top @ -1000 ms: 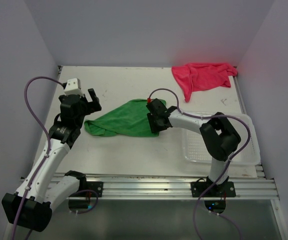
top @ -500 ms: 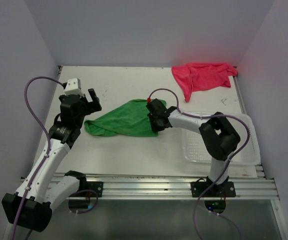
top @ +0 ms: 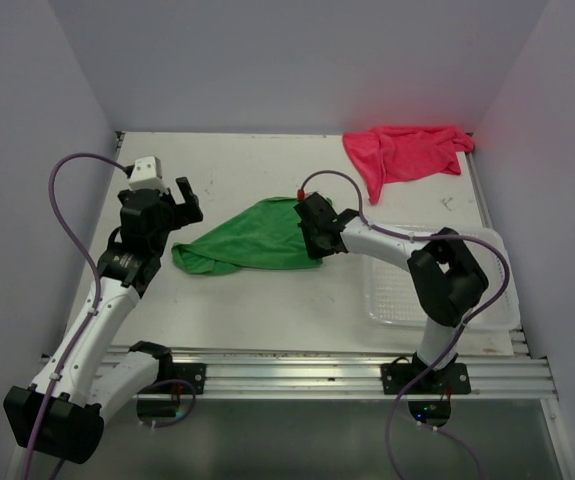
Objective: Roll the towels
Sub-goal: Flatten the towel
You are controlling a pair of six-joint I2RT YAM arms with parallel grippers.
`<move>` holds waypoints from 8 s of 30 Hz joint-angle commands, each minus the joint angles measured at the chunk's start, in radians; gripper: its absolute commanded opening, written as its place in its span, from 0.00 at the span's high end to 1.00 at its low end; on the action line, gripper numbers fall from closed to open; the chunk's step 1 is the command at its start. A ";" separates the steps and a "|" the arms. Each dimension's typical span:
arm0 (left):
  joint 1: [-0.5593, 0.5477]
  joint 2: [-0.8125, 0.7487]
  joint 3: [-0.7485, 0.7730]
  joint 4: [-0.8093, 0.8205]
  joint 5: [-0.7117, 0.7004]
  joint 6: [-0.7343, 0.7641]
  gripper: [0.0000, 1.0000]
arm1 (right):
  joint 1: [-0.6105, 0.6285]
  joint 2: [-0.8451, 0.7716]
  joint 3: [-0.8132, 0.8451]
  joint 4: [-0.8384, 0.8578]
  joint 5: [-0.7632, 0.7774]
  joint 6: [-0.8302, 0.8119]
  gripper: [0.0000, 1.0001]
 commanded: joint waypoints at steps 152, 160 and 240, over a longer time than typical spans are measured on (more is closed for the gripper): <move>-0.022 0.133 -0.568 0.444 0.177 -0.578 0.47 | -0.218 -0.014 0.164 0.000 -0.100 -0.011 1.00; -0.022 0.138 -0.577 0.496 0.215 -0.626 0.38 | -0.217 -0.014 0.164 0.003 -0.103 -0.011 1.00; -0.113 0.228 -0.278 -0.062 0.538 -0.138 1.00 | -0.230 -0.114 0.157 -0.054 -0.081 -0.022 1.00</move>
